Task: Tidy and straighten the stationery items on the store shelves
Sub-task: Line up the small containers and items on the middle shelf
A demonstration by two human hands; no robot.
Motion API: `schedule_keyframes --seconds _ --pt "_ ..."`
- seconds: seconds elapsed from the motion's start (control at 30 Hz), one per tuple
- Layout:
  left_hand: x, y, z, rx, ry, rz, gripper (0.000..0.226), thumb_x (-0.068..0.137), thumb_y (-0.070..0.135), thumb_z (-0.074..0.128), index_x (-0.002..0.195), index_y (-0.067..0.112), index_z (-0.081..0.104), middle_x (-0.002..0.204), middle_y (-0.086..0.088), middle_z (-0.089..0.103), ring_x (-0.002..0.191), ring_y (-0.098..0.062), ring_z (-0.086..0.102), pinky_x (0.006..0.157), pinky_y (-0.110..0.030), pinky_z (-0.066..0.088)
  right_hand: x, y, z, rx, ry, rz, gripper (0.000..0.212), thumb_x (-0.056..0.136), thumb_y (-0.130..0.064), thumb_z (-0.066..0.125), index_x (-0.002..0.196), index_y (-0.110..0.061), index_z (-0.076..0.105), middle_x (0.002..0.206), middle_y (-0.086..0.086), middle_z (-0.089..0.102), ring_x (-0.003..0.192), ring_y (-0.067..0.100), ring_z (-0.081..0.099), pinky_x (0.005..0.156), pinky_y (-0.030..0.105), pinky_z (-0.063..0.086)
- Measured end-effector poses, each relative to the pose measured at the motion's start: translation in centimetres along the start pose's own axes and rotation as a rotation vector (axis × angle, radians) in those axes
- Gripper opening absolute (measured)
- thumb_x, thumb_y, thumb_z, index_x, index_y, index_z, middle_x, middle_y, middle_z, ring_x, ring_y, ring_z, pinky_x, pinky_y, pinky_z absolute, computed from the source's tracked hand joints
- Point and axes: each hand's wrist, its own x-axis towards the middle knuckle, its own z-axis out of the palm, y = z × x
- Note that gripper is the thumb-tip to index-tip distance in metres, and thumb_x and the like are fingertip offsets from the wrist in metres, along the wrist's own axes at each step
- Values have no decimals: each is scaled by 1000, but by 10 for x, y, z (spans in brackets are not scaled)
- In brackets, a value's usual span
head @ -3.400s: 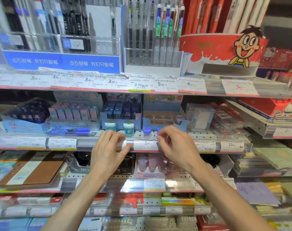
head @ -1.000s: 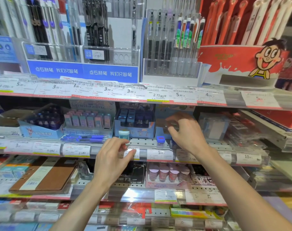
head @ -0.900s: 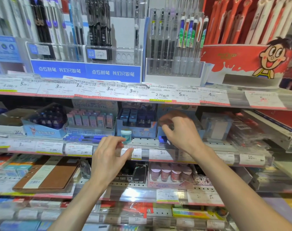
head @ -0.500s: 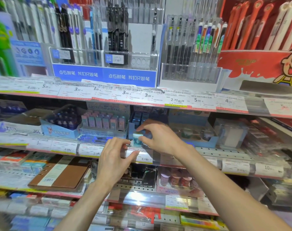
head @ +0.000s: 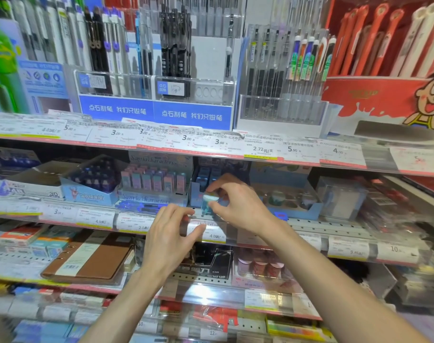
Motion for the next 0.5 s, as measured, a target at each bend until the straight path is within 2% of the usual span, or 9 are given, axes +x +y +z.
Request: schedule_keyframes --seconds 0.1,0.2,0.3,0.4,0.43,0.5 --pt "0 7 2 50 3 32 33 79 41 78 103 21 66 89 11 53 86 -12 54 65 -30 50 -9 7 -12 14 95 24 29 91 -29 58 120 -25 63 111 -7 64 100 12 61 86 37 53" --pt "0 18 9 64 0 82 31 79 37 78 101 20 66 91 10 53 88 -12 54 63 -31 51 -21 18 -26 42 171 73 30 91 -23 57 121 -27 60 114 -8 64 98 11 63 87 34 52" --pt "3 29 18 54 -22 109 28 80 35 78 100 20 66 92 9 52 90 -14 54 62 -34 52 -33 32 -37 1 205 134 31 92 -20 56 122 -29 59 110 -3 69 94 19 66 83 35 53" --pt "7 39 29 51 -49 137 29 80 38 77 100 20 66 93 8 51 92 -16 54 64 -34 52 -43 47 -46 -30 308 177 28 89 -12 56 113 -24 65 109 2 68 95 24 66 83 37 53" --pt "9 42 32 59 -46 145 31 80 40 77 101 20 66 93 7 51 92 -17 54 64 -34 51 -45 49 -47 -62 318 190 26 89 -11 57 111 -21 66 109 4 67 94 27 66 82 38 52" --pt "12 49 38 94 -29 144 40 80 47 75 105 18 65 93 5 52 91 -19 54 67 -35 50 -45 49 -44 -165 234 202 24 90 -14 54 110 -18 67 107 9 67 92 33 65 80 41 52"
